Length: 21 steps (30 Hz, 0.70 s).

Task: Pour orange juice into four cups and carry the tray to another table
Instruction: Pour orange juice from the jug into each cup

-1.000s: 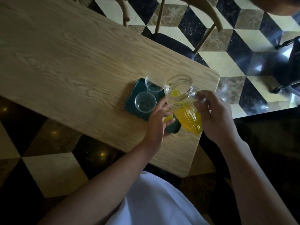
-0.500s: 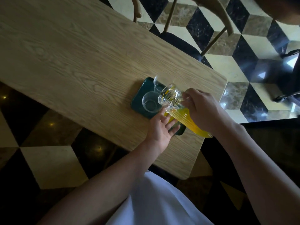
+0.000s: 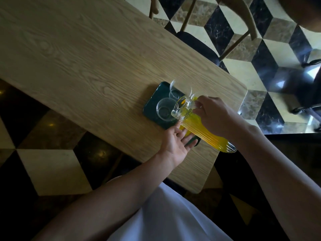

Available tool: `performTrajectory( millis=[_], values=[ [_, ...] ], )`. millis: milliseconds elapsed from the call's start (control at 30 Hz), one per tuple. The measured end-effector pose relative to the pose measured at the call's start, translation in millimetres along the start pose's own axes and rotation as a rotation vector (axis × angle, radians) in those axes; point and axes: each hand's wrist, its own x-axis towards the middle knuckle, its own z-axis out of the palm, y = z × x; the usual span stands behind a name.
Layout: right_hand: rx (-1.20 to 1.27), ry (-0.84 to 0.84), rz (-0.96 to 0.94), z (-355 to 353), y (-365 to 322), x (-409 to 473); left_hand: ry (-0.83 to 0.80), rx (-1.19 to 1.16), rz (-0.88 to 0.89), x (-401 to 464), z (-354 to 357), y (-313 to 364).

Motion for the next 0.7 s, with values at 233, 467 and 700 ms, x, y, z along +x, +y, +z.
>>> performTrajectory(
  millis=[233,467,700],
  values=[
    [-0.028,-0.053,0.027,2,-5,11,0.02,-0.068,-0.033,2,-2,1],
    [-0.058,-0.086,0.037,2,-11,19,0.008,-0.1,-0.05,0,-1,4],
    [-0.071,-0.1,0.045,2,-12,23,0.015,-0.129,-0.066,2,-4,3]
  ],
)
